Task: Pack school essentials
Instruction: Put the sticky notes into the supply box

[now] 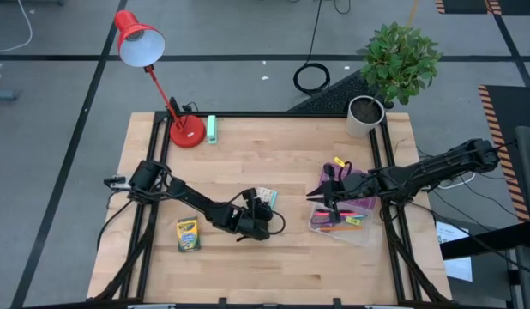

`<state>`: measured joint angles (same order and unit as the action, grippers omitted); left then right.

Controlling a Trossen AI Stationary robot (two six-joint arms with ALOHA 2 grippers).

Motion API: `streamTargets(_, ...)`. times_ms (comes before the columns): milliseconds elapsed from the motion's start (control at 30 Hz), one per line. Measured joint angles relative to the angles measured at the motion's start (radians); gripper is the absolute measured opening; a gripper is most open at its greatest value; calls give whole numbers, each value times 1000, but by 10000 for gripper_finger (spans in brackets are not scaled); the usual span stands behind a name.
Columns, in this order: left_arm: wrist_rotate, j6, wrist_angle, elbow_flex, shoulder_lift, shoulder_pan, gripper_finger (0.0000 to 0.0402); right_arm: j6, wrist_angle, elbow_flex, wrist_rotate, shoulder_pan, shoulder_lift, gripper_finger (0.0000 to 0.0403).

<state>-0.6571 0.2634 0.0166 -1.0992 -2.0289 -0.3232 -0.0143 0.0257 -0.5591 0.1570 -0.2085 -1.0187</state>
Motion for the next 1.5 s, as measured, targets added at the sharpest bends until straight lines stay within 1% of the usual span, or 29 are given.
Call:
streamTargets(400,30,-41,1,0,0,5,84,0,0,0,0,0,0,44)
streamTargets(500,31,-66,-11,0,0,5,52,0,0,0,0,0,0,44)
streamTargets(600,54,-92,-35,0,0,5,13,0,0,0,0,0,0,44)
streamTargets(633,61,-95,-41,0,0,5,7,0,0,0,0,0,0,44)
streamTargets(867,60,-99,-37,1,15,-4,3,0,0,0,0,0,0,44)
streamTargets(1200,51,-126,30,1,129,-5,1,0,0,0,0,0,0,44)
streamTargets(1367,51,-130,57,1,167,-5,1,0,1,-1,0,0,0,44)
streamTargets(1433,68,-123,61,0,168,-5,5,0,1,-1,0,0,0,44)
streamTargets(1500,115,-112,84,0,167,-4,19,0,1,-1,0,0,0,44)
